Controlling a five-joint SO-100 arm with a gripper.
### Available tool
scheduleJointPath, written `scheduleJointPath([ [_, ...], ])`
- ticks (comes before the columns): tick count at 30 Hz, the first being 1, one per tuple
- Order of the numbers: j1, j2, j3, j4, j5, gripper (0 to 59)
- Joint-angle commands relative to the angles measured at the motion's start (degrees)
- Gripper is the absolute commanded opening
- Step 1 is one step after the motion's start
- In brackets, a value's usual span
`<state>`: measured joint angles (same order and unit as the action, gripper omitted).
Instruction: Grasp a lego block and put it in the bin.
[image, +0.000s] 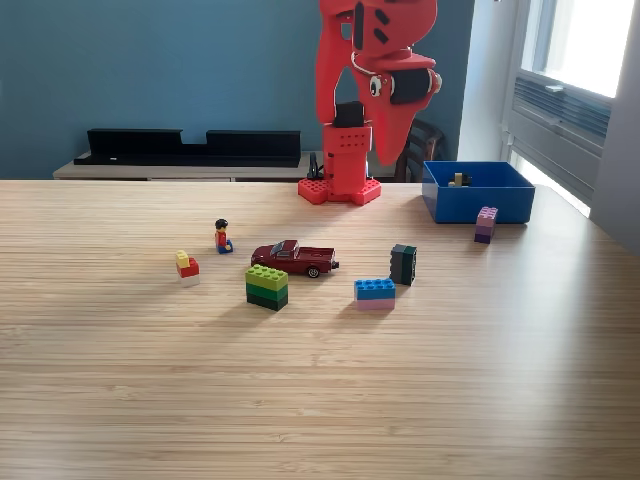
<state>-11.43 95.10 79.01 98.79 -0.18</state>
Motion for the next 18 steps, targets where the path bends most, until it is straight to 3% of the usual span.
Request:
scheduleJointPath([
  [1, 7.2, 4.0, -7.1, -0.8, 6.2, 0.1],
  [4, 10.9, 4.0, -5.7, -4.2, 8.1, 0.1],
  [18, 10.5, 3.9, 4.7, -18.5, 5.4, 0.1],
])
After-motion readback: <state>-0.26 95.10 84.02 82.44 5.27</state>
